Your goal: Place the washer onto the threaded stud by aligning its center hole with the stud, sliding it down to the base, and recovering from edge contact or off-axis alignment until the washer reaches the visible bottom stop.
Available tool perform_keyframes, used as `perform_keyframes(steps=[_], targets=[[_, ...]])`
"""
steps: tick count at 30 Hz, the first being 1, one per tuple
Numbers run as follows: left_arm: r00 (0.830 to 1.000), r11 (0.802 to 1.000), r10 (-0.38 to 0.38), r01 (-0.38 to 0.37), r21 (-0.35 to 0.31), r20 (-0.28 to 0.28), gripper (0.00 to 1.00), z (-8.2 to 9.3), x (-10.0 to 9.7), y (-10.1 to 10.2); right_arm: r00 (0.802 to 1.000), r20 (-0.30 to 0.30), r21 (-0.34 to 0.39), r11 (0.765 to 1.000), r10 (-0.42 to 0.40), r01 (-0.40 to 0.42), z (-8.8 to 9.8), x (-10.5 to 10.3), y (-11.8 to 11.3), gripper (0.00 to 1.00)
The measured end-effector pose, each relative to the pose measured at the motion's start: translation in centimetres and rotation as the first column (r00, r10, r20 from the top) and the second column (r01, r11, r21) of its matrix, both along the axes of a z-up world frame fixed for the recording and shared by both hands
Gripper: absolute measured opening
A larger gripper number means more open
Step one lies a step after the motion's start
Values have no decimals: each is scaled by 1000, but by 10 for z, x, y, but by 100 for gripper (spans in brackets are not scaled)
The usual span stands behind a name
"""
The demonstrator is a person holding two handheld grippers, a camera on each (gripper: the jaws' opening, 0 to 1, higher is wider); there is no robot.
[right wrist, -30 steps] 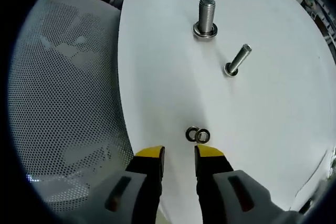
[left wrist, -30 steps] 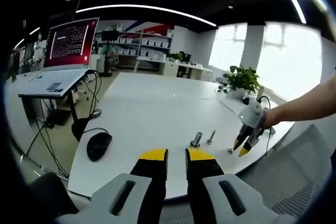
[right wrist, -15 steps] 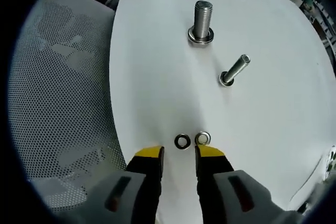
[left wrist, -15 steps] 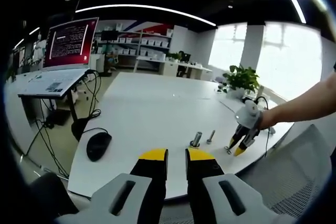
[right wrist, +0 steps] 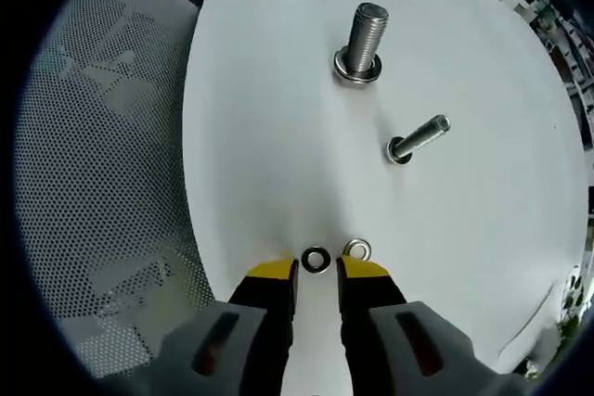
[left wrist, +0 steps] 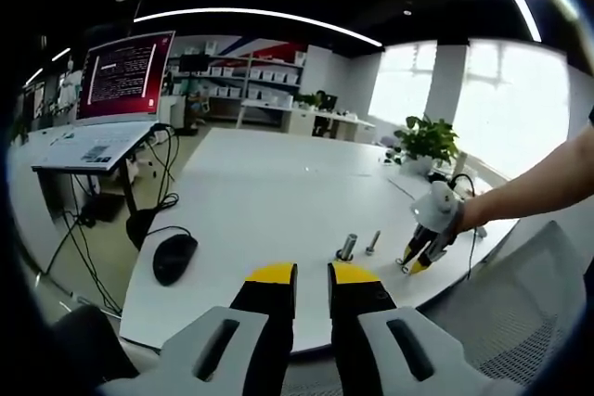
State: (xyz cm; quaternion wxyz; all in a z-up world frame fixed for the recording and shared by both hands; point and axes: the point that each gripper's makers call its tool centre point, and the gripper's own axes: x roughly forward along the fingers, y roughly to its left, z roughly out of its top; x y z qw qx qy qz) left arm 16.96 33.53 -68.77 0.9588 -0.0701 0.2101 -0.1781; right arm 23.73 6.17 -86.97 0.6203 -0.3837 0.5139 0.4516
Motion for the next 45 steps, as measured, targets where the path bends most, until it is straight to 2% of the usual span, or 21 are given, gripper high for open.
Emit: perform_keyframes(steps=[4,11,23,29,31,37,45], targets=[[1000,1000,1,-1,0,0,11,0,0,0,997,12,-5,997,77,-77,0,-3,2,15],[1000,1000,3,-3,1,0,11,0,0,0,994,-6,-61,992,106,-106,2,-4,3,14],[1000,1000,5,-5,-1,2,11,1,0,0,997,-22,-83,994,76,-77,2,-3,1,14],[1000,1000,1,-1,3,-1,11,0,-1,0,998,-60,-53,998,12,-16,4,-2,1,13],[1000,1000,2,-2,3,-1,11,0,-1,0,998,-66,-63,998,15,-19,4,-3,-1,13],[1000,1000,2,-2,4,-2,11,0,-1,0,999,-45,-28,1000,-3,1,21,11,-1,13],[1000,1000,2,-2,6,-2,11,-1,-1,0,1000,2,18,1000,-22,22,47,34,11,13]])
